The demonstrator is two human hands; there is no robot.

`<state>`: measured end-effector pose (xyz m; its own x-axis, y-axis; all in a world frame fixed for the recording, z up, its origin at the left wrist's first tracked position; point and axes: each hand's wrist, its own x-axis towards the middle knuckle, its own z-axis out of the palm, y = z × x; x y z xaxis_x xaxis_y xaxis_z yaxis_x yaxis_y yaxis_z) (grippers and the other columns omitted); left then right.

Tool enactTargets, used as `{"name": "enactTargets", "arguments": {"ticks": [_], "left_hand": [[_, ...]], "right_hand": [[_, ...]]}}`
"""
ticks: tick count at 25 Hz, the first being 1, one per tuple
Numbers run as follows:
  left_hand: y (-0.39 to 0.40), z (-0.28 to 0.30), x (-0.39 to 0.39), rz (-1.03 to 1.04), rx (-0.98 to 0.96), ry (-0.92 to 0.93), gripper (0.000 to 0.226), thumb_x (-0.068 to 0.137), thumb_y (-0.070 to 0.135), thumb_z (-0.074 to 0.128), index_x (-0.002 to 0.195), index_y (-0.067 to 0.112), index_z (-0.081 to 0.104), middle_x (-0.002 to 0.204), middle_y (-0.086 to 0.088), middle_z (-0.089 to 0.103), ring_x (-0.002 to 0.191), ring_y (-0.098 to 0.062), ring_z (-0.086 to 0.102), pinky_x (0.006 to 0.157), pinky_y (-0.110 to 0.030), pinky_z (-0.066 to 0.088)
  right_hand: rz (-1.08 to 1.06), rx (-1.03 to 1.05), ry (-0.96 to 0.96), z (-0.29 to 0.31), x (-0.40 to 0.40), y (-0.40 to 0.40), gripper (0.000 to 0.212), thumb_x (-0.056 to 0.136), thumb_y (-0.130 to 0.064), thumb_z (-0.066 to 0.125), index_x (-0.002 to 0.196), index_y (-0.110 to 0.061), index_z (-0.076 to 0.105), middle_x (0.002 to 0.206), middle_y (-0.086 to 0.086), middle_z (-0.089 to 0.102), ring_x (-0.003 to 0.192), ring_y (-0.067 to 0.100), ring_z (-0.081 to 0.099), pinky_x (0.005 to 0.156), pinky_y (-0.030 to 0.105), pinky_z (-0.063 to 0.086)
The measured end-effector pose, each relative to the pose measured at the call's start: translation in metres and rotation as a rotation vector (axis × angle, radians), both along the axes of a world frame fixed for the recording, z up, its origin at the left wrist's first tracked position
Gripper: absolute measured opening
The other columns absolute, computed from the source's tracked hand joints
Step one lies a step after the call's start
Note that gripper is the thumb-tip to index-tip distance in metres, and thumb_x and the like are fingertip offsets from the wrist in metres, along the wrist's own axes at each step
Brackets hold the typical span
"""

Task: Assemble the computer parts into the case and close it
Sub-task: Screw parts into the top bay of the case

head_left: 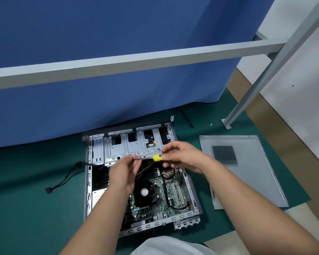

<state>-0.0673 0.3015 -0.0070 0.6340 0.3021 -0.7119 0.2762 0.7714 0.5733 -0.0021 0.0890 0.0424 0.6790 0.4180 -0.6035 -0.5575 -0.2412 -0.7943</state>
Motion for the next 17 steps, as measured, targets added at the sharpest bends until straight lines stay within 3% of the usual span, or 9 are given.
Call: {"name": "enactTargets", "arguments": {"ticks": [2,5,7,10,17], "left_hand": [[0.001,-0.002,-0.001,0.042,-0.047,0.023,0.016,0.102,-0.005,0.053,0.116,-0.009,0.059,0.104,-0.027,0.070,0.091,-0.031,0.075,0.072,-0.033,0.065],[0.001,-0.001,0.000,0.017,-0.094,0.040,0.013,0.101,-0.004,0.055,0.112,-0.007,0.060,0.109,-0.030,0.069,0.094,-0.035,0.076,0.073,-0.039,0.065],[0.001,-0.001,-0.001,-0.012,-0.105,0.047,0.011,0.101,-0.002,0.055,0.110,-0.006,0.059,0.110,-0.031,0.070,0.094,-0.037,0.076,0.073,-0.041,0.065],[0.002,-0.002,-0.003,-0.037,-0.132,0.048,0.011,0.103,0.001,0.053,0.112,-0.004,0.058,0.112,-0.031,0.070,0.092,-0.039,0.076,0.073,-0.044,0.065],[0.001,-0.002,-0.006,-0.021,-0.215,0.027,0.008,0.102,0.001,0.054,0.106,-0.003,0.058,0.110,-0.032,0.071,0.095,-0.041,0.075,0.074,-0.045,0.065]], "right_hand": [[-0.265,0.167,0.033,-0.002,0.001,-0.002,0.036,0.086,0.004,0.075,0.118,-0.005,0.062,0.107,0.022,0.075,0.097,0.034,0.075,0.075,0.029,0.063],[-0.498,0.145,-0.134,-0.020,-0.012,0.013,0.038,0.091,0.005,0.070,0.121,-0.015,0.057,0.109,0.021,0.072,0.091,0.032,0.077,0.071,0.027,0.062],[-0.572,0.082,-0.233,-0.033,-0.020,0.020,0.038,0.096,-0.001,0.067,0.125,-0.018,0.051,0.112,0.017,0.068,0.084,0.028,0.077,0.068,0.027,0.062],[-0.667,0.084,-0.221,-0.044,-0.024,0.020,0.041,0.098,-0.005,0.065,0.130,-0.022,0.045,0.111,0.014,0.066,0.084,0.026,0.077,0.075,0.033,0.063],[-0.724,0.169,-0.246,-0.051,-0.029,0.021,0.037,0.097,-0.002,0.065,0.119,-0.029,0.052,0.102,0.012,0.062,0.081,0.017,0.074,0.077,0.031,0.062]]}}
